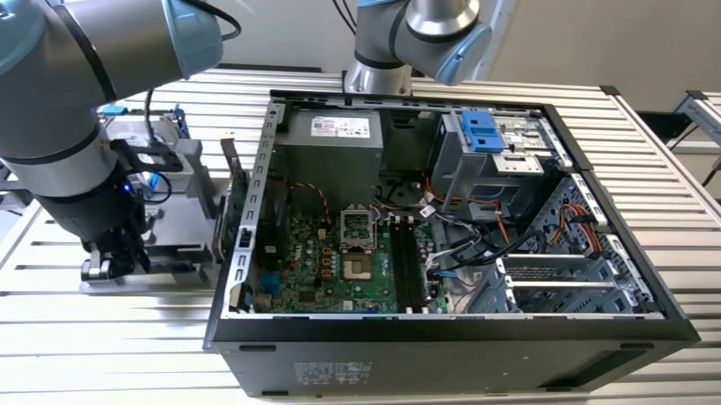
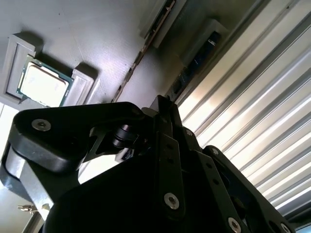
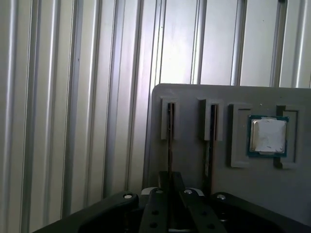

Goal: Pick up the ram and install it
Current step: 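Pick up the ram and move it above insertion slot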

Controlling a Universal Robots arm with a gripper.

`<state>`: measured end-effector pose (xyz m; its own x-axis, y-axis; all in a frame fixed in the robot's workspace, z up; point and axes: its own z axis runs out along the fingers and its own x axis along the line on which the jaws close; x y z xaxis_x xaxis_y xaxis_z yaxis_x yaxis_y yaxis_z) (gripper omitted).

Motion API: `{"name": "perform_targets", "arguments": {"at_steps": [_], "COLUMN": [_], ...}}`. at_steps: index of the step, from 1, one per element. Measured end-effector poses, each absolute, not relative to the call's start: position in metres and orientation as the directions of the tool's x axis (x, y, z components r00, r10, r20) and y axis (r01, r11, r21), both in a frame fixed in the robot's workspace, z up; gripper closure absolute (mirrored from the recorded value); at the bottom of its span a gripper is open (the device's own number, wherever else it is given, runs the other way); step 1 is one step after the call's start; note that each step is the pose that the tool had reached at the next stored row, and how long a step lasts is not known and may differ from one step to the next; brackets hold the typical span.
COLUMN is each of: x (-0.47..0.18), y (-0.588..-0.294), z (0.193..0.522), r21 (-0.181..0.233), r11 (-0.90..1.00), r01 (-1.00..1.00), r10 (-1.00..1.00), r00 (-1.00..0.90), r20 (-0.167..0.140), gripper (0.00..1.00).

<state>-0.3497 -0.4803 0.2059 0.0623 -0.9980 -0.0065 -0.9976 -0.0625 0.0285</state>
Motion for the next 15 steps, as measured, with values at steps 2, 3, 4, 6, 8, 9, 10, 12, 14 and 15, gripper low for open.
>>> {"name": "perform_targets", "arguments": {"at_steps": [2, 3, 4, 6, 8, 9, 10, 12, 14, 15], "x": [-0.35, -0.35, -0.35, -0.35, -0.35, -0.35, -0.35, -0.35, -0.35, -0.35], "y": [-0.48, -0.48, -0.48, -0.48, -0.48, -0.48, -0.48, -0.48, -0.48, -0.48], "z": [0.209, 0.209, 0.21, 0.212, 0.214, 0.215, 0.216, 0.218, 0.219, 0.22], "r21": [0.028, 0.028, 0.028, 0.028, 0.028, 0.029, 0.029, 0.028, 0.028, 0.028], "r11": [-0.062, -0.062, -0.062, -0.062, -0.062, -0.062, -0.062, -0.062, -0.061, -0.06], "r01": [-0.998, -0.998, -0.998, -0.998, -0.998, -0.998, -0.998, -0.998, -0.998, -0.998], "r10": [-0.998, -0.998, -0.998, -0.998, -0.998, -0.998, -0.998, -0.998, -0.998, -0.998], "r00": [0.062, 0.062, 0.062, 0.062, 0.062, 0.062, 0.062, 0.061, 0.06, 0.06], "r20": [-0.007, -0.007, -0.007, -0.007, -0.007, -0.007, -0.007, -0.007, -0.007, -0.007], "gripper": [1.0, 1.0, 1.0, 1.0, 1.0, 1.0, 1.0, 1.0, 1.0, 1.0]}}
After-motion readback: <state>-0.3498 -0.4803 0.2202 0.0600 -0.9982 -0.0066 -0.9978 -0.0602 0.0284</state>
